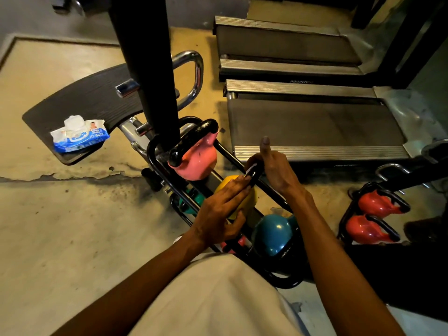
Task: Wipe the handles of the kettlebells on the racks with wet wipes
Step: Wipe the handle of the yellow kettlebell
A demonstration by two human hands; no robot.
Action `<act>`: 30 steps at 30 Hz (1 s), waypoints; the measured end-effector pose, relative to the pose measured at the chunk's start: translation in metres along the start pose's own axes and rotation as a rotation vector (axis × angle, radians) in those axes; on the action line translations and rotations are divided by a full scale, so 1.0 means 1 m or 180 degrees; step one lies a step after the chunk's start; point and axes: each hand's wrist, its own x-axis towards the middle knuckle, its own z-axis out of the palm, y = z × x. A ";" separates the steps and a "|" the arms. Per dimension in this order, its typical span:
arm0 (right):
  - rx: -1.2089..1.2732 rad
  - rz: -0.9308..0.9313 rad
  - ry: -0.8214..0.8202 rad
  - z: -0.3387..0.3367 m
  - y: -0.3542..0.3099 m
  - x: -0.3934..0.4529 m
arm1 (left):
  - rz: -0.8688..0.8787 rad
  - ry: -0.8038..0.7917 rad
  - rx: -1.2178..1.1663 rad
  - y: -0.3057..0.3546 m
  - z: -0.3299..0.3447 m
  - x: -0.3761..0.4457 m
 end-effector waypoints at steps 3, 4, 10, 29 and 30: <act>0.0466 -0.0405 0.0367 0.009 0.012 -0.021 | -0.0004 0.0001 -0.0004 -0.001 0.001 0.000; 0.0422 -0.0601 0.0547 0.014 0.017 -0.029 | -0.0009 -0.0016 -0.0015 -0.001 0.001 -0.001; -0.0446 -0.1106 0.0933 0.031 0.040 -0.054 | -0.0052 -0.0147 -0.0060 -0.003 0.000 -0.002; -0.0194 -0.0995 0.0944 0.042 0.033 -0.073 | 0.0285 -0.0458 -0.0288 -0.012 -0.037 -0.005; -0.0303 -0.0998 0.0908 0.042 0.031 -0.074 | 0.0291 -0.0477 -0.0295 -0.013 -0.036 -0.005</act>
